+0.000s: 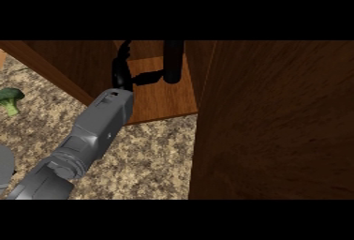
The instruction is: Pick up the wine, place it into the cabinet and close the cabinet
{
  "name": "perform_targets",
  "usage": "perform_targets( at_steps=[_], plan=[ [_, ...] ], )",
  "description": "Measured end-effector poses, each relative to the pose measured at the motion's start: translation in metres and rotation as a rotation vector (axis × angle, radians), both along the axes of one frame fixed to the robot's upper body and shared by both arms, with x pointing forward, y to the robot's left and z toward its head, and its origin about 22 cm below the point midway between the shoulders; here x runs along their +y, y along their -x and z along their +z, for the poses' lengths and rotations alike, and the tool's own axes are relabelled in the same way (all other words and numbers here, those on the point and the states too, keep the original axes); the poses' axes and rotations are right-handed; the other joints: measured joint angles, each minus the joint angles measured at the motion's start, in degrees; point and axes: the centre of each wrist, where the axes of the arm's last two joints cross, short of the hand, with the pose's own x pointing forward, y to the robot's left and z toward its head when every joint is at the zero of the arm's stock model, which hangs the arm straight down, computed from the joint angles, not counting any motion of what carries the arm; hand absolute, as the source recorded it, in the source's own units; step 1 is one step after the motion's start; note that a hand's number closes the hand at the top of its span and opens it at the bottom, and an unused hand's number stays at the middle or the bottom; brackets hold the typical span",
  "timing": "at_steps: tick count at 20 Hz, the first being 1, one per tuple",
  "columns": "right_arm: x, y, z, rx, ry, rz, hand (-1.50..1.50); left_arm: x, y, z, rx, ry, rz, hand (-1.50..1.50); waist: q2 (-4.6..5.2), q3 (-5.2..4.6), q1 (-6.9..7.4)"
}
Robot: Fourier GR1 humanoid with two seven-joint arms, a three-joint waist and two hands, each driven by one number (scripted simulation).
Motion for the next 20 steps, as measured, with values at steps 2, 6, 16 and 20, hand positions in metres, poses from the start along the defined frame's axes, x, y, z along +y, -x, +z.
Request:
perform_targets(
  at_steps=[2, 6, 16, 20],
  plan=[
    [0.001, 0.0, -0.001, 0.006, -0.002, 0.005, -1.5, -0.001, 0.0, 0.0, -0.008, -0.002, -0.019, -1.5, -0.03, -0.14, 0.06],
    [0.0, 0.0, 0.0, 0.007, -0.005, 0.0, -1.5, -0.006, 0.0, 0.001, -0.012, 0.025, -0.12, -1.5, -0.28, -0.42, 0.64],
    [-0.004, 0.001, 0.001, 0.03, -0.021, -0.045, -1.5, -0.035, 0.001, 0.011, -0.19, 0.284, -0.478, -1.5, -1.91, -0.26, 4.37],
    [-0.005, 0.001, 0.002, 0.041, -0.018, -0.061, -1.5, -0.047, 0.002, 0.016, -0.229, 0.407, -0.564, -1.5, -2.55, -0.14, 5.86]
  ],
)
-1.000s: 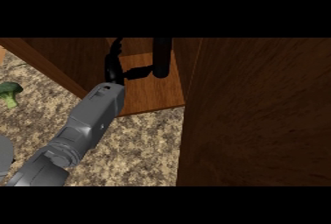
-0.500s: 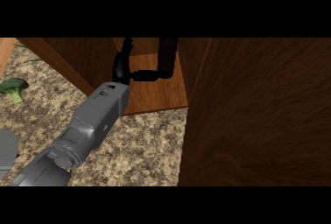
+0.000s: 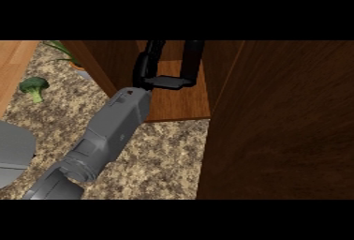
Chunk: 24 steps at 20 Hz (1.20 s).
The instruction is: Pick up the wine, place it into the cabinet and close the cabinet
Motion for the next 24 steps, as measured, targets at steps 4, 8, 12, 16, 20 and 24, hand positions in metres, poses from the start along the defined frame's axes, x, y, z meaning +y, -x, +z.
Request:
perform_targets(
  at_steps=[4, 8, 12, 16, 20, 24],
  plan=[
    [0.0, 0.002, -0.003, 0.016, -0.001, -0.021, -1.5, -0.01, 0.001, 0.005, 0.006, 0.044, -0.069, -1.5, -0.61, 0.09, 1.41],
    [-0.002, 0.003, -0.002, 0.031, 0.0, -0.045, -1.5, -0.018, 0.004, 0.007, -0.007, 0.041, -0.123, -1.5, -1.33, 0.2, 2.93],
    [-0.003, 0.004, -0.003, 0.045, 0.004, -0.06, -1.5, -0.028, 0.012, 0.013, -0.035, 0.034, -0.152, -1.5, -1.95, 0.32, 4.08],
    [-0.003, 0.005, 0.003, 0.042, 0.011, -0.067, -1.5, -0.047, 0.025, 0.027, -0.056, 0.027, -0.201, -1.5, -2.34, 0.36, 4.55],
    [0.001, 0.006, 0.002, 0.045, 0.015, -0.062, -1.5, -0.057, 0.05, 0.033, -0.056, 0.034, -0.234, -1.5, -2.44, 0.37, 5.1],
    [0.004, 0.006, 0.002, 0.039, 0.02, -0.061, -1.5, -0.072, 0.084, 0.042, -0.05, 0.056, -0.224, -1.5, -2.32, 0.38, 4.86]
  ],
)
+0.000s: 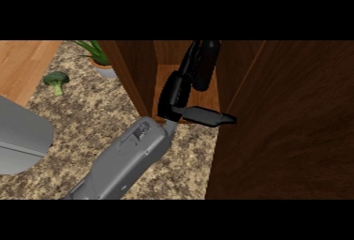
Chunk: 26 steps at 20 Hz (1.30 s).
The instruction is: Pick up the wine, place it into the cabinet and close the cabinet
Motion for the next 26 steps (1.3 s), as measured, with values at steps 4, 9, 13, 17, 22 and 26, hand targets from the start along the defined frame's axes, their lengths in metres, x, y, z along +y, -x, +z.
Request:
perform_targets(
  at_steps=[4, 9, 13, 17, 22, 26],
  plan=[
    [-0.002, 0.001, 0.006, -0.023, 0.002, -0.011, -1.5, -0.002, 0.035, -0.001, 0.013, 0.017, 0.049, -1.5, 0.23, 0.06, -0.19],
    [0.001, 0.003, 0.005, -0.021, 0.005, -0.002, -1.5, -0.007, 0.083, -0.007, 0.043, 0.076, 0.082, -1.5, 0.42, 0.07, -0.44],
    [-0.001, 0.003, 0.006, -0.024, 0.004, -0.018, -1.5, -0.002, 0.118, -0.003, 0.053, 0.141, 0.083, 1.5, 0.46, 0.03, -0.56],
    [0.0, 0.003, 0.006, -0.023, 0.004, -0.017, -1.5, 0.015, 0.15, 0.001, 0.072, 0.178, 0.058, 1.5, 0.49, 0.0, -0.6],
    [0.003, 0.001, 0.003, -0.015, 0.014, -0.002, -1.5, 0.04, 0.182, 0.005, 0.069, 0.186, -0.008, 1.5, 0.58, 0.0, -0.65],
    [0.012, 0.003, 0.001, -0.01, 0.054, 0.064, 1.5, 0.066, 0.193, 0.007, 0.06, 0.181, -0.029, 1.5, 0.59, 0.08, -0.63]
  ],
)
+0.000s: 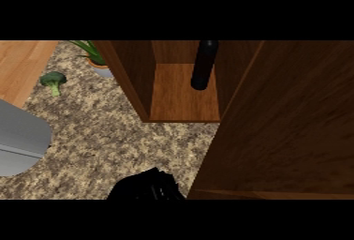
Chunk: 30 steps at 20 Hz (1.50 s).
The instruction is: Pick up the wine, place it into the cabinet and close the cabinet
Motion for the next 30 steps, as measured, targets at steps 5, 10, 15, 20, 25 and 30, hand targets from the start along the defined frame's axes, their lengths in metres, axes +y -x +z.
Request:
perform_targets(
  at_steps=[5, 10, 15, 20, 25, 30],
  plan=[
    [0.014, 0.003, -0.002, -0.009, 0.042, 0.094, 1.5, 0.04, 0.012, -0.003, 0.003, -0.009, -0.026, 1.5, 0.04, 0.1, 0.3],
    [0.037, 0.007, -0.006, 0.031, 0.038, 0.238, 1.5, 0.078, 0.014, 0.006, -0.015, -0.007, -0.017, 1.5, -0.01, 0.13, 0.81],
    [0.066, 0.018, -0.009, 0.063, 0.057, 0.381, 1.5, 0.122, 0.017, 0.013, -0.043, 0.0, 0.01, 1.5, -0.22, -0.19, 1.11],
    [0.107, 0.015, -0.007, 0.055, 0.127, 0.448, 1.5, 0.167, 0.016, 0.015, -0.064, -0.007, 0.037, 1.5, -0.23, -0.29, 1.61],
    [0.153, 0.0, -0.003, 0.04, 0.165, 0.423, 1.5, 0.203, 0.014, 0.023, -0.069, -0.01, 0.011, 1.5, -0.13, -0.29, 2.21],
    [0.193, -0.032, -0.005, 0.021, 0.174, 0.328, 1.5, 0.23, 0.011, 0.031, -0.066, -0.011, -0.027, 1.5, 0.14, -0.24, 2.66]
  ],
)
